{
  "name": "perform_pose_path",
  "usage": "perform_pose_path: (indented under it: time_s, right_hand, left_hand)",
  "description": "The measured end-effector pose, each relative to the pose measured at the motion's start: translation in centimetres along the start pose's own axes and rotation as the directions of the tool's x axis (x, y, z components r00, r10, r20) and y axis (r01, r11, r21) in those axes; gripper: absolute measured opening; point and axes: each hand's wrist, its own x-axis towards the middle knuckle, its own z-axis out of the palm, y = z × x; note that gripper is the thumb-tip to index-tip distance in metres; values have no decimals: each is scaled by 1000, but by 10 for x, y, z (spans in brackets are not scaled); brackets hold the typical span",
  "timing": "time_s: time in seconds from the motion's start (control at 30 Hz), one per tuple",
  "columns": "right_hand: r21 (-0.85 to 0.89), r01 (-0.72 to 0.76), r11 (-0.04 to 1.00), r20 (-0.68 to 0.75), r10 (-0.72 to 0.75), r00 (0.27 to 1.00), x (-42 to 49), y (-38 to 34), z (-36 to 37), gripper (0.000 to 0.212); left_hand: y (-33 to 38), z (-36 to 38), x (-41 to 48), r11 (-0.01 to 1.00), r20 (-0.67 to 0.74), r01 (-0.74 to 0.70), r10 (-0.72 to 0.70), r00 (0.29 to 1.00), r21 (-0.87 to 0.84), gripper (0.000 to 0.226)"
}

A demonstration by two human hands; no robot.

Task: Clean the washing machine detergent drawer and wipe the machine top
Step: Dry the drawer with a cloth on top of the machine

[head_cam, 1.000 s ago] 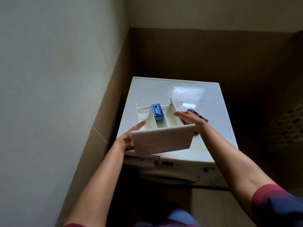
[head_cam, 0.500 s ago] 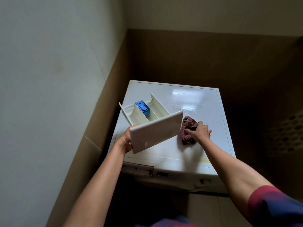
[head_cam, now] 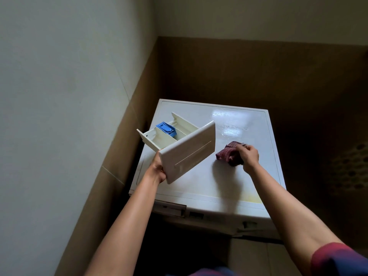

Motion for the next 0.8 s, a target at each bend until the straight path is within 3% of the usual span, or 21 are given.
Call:
perform_pose_path:
  time_s: [0.1,0.17,0.2,0.3,0.37,0.43,0.47,0.53,0.6,0.67,0.8]
  right_hand:
    - [212,217,953,-122,-195,973,-22,-33,-1,26]
    - [203,400,893,-156,-374,914,-47,-54,6,26]
    - [137,487,862,-144,-469,871,-57,-61,9,39]
    - [15,705,709,113,-702,703,-86,-71,26,74]
    - [42,783,620,317,-752,578,-110,-70,39,75]
    - [59,879,473,444,-801,402,-133,-62,53,65]
    - [61,910,411,490,-807,331,-143,-56,58,60]
    - [-6,951,309,539,-800,264,-154,-46,66,55]
    - [-152,971,187,504,-830,239,-153,-38,70,45]
    - [-265,961,83,447,-872,199,-146,-38,71,37]
    - [-303,953,1,343,-933,110,-115,-42,62,46]
  left_hand:
    - [1,7,-2,1000,-15,0,-1,1000,-25,41]
    - [3,13,-4,1000,-34,2,-2,999,-20,36]
    - [3,17,-6,1000,-46,0,0,999,-1,31]
    - [6,28,-12,999,-38,-9,10,999,43,19]
    - [11,39,-17,997,-10,-29,29,1000,75,34]
    - [10,40,-22,987,29,-80,77,997,139,46]
    - [7,37,-25,979,47,-119,113,993,167,41]
    - [-2,29,-32,979,44,-117,111,993,167,15]
    - [-9,25,-33,984,34,-84,80,996,158,26]
    - [-8,31,-34,993,35,-83,81,996,78,17]
    - [-4,41,-33,978,19,-91,89,996,189,26]
